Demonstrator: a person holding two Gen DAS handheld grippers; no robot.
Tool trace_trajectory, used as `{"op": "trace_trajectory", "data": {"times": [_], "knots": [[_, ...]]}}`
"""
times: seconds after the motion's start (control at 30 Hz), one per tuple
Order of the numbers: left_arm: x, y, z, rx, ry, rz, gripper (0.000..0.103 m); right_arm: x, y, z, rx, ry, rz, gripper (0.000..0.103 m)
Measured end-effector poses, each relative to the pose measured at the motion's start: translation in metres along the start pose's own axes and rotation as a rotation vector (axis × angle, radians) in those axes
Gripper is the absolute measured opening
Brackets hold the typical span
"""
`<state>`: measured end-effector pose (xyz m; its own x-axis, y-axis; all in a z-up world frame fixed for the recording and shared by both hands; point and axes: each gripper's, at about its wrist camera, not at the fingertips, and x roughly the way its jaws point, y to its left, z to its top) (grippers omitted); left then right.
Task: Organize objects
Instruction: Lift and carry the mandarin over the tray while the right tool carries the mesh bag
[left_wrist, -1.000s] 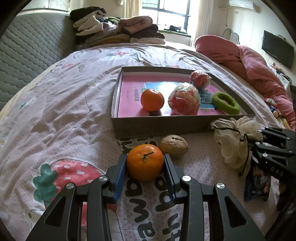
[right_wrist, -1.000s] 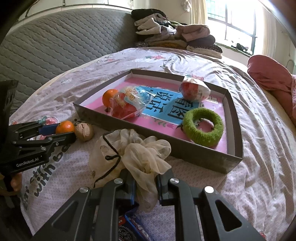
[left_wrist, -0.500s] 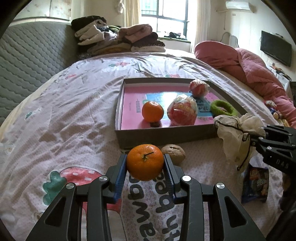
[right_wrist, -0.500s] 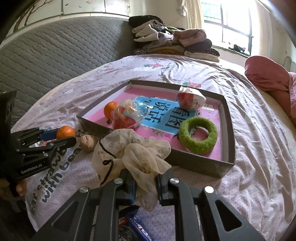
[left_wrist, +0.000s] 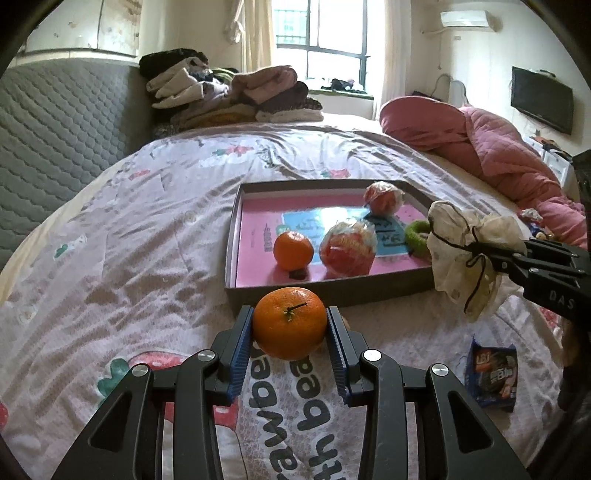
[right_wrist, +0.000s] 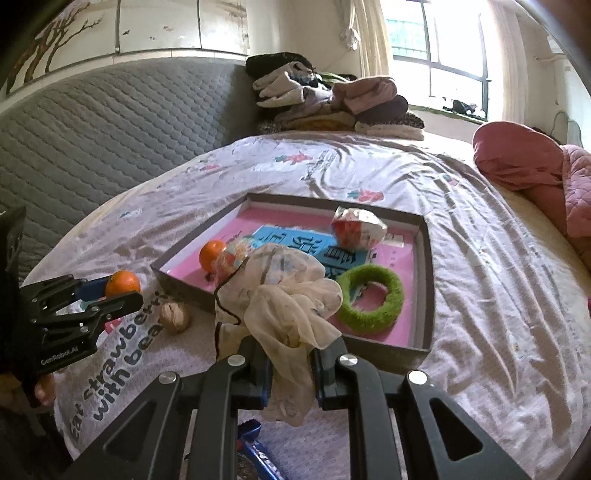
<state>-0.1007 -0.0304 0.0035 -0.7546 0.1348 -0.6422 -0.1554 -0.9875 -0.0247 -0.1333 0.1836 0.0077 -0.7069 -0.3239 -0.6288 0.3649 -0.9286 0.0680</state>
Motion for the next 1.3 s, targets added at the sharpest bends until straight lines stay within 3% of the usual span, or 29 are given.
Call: {"op": "trace_trajectory", "data": {"times": [0.37, 1.3], "knots": [[-0.007, -0.006, 0.009, 0.036, -0.04, -0.003, 0.039, -0.015, 0.003, 0.012, -0.054, -0.075, -0.061, 0.017], [-0.01, -0.005, 0.053, 0.062, -0.115, 0.018, 0.039, -0.034, -0.007, 0.041, -0.063, -0.164, -0.106, 0.017]]}}
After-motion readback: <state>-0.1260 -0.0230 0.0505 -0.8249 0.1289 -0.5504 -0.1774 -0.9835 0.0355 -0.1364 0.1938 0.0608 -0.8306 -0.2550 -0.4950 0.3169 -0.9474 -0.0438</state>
